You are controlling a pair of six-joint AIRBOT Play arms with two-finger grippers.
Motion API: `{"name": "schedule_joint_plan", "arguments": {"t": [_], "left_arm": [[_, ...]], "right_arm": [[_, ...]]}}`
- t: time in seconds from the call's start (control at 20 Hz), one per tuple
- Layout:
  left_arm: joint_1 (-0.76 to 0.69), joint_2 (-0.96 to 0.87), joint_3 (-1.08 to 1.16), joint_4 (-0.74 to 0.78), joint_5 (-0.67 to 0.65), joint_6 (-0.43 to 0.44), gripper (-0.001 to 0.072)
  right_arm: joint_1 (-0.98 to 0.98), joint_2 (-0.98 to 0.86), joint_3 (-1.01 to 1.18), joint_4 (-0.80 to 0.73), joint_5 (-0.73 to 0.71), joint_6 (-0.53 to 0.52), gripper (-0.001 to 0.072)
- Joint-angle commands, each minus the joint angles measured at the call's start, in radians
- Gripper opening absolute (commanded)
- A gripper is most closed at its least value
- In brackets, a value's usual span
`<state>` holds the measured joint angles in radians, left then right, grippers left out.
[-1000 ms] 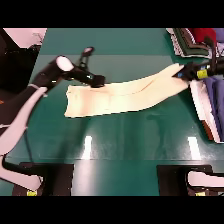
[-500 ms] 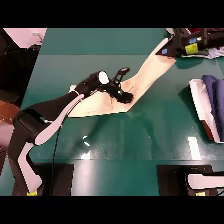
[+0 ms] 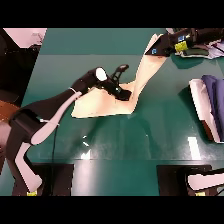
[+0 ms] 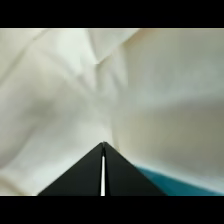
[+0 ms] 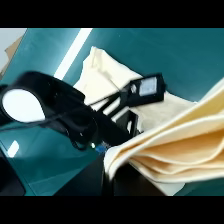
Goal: Fold the shirts.
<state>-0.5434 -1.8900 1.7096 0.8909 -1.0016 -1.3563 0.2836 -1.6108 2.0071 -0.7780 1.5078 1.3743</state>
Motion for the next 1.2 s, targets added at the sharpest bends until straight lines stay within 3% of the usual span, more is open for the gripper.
{"name": "schedule_joint_plan", "arguments": {"t": [0.0, 0.3, 0.65, 0.7, 0.8, 0.9, 0.95, 1.0, 1.15], "left_arm": [[0.097, 0.091, 0.002, 0.113, -0.046, -0.007, 0.0031], [0.380, 0.293, 0.002, 0.185, -0.122, -0.004, 0.0031], [0.581, 0.408, 0.002, 0.183, -0.180, -0.005, 0.0032], [0.591, 0.412, 0.002, 0.183, -0.195, -0.004, 0.0031], [0.596, 0.412, 0.002, 0.187, -0.217, -0.004, 0.0031], [0.596, 0.412, 0.002, 0.184, -0.230, -0.001, 0.0031], [0.596, 0.412, 0.002, 0.183, -0.236, 0.001, 0.0032], [0.596, 0.412, 0.002, 0.182, -0.245, 0.002, 0.0031], [0.594, 0.412, 0.002, 0.180, -0.270, 0.003, 0.0032]], "right_arm": [[0.033, -0.003, 0.000, 0.001, 0.027, -0.027, 0.0008], [0.199, -0.052, 0.000, 0.052, 0.013, -0.115, 0.0008], [0.467, -0.310, 0.034, 0.263, -0.265, -0.277, 0.0016], [0.498, -0.349, 0.062, 0.263, -0.285, -0.319, 0.0124], [0.528, -0.382, 0.080, 0.264, -0.314, -0.324, 0.0600], [0.510, -0.360, 0.043, 0.257, -0.263, -0.324, 0.0605], [0.484, -0.333, 0.007, 0.243, -0.215, -0.309, 0.0513], [0.446, -0.300, -0.036, 0.203, -0.157, -0.272, 0.0496], [0.310, -0.190, -0.201, 0.041, -0.057, -0.209, 0.0495]]}}
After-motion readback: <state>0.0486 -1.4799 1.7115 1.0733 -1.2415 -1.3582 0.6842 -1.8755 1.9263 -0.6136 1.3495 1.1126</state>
